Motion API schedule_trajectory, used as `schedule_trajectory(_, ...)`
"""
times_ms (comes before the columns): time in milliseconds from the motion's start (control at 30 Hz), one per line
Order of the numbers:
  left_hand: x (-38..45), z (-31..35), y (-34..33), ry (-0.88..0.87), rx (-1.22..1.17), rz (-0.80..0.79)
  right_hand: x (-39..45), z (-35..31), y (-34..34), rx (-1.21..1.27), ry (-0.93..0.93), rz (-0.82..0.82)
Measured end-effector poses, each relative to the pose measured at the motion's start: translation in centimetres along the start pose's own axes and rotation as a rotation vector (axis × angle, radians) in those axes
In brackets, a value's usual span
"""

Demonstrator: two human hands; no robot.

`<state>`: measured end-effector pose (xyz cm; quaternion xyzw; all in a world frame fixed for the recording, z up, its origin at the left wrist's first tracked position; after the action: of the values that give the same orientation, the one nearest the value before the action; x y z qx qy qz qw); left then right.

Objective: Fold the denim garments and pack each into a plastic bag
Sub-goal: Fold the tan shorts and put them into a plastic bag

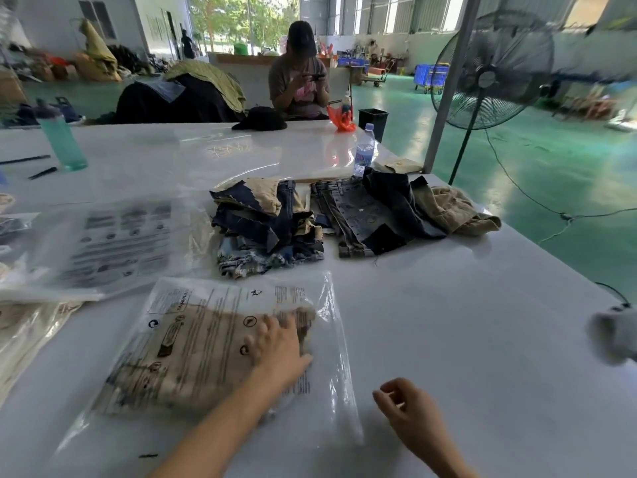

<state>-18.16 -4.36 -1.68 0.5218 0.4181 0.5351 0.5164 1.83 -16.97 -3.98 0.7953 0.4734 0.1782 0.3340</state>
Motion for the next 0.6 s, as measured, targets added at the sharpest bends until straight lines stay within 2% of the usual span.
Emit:
schedule_trajectory(33, -1.5, -0.1, -1.4, 0.01, 0.047, -0.043, 0.5, -0.3, 0.0, -0.011, 0.02, 0.016)
schedule_trajectory(100, -3.7, -0.2, -3.0, -0.002, 0.08, -0.004, 1.3, -1.4, -0.1, -0.048, 0.087, 0.047)
schedule_trajectory(267, -6.8, -0.9, -4.2, -0.109, 0.152, -0.018, 4.0, -7.2, -2.3, -0.172, 0.381, 0.048)
schedule_trajectory(367, -8.3, -1.5, -2.4, -0.23, 0.0, 0.009, 5.5, -11.2, -4.4, -0.287, 0.555, 0.042)
schedule_trajectory(433, -8.8, -2.3, -2.0, -0.301, -0.065, 0.251, 6.3, -13.1, -5.6, -0.371, 0.648, 0.065)
schedule_trajectory(500, -9.1, -3.1, -1.3, -0.327, -0.176, 0.424, 7.1, -14.4, -6.7, -0.459, 0.738, 0.068)
schedule_trajectory(600, -9.2, -5.1, -0.9, -0.263, -0.306, 0.617, 8.1, -15.1, -8.2, -0.522, 0.796, -0.076)
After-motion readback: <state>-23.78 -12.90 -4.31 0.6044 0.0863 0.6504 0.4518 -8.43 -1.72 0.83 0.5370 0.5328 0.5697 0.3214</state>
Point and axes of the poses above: each hand's wrist, its own x-axis towards the middle knuckle, its own y-axis out of the back of the hand, z = x × y, the point moved 3 cm from there along x, towards the middle knuckle, and after that the axes turned 15 degrees about z, right-handed, at the moved point
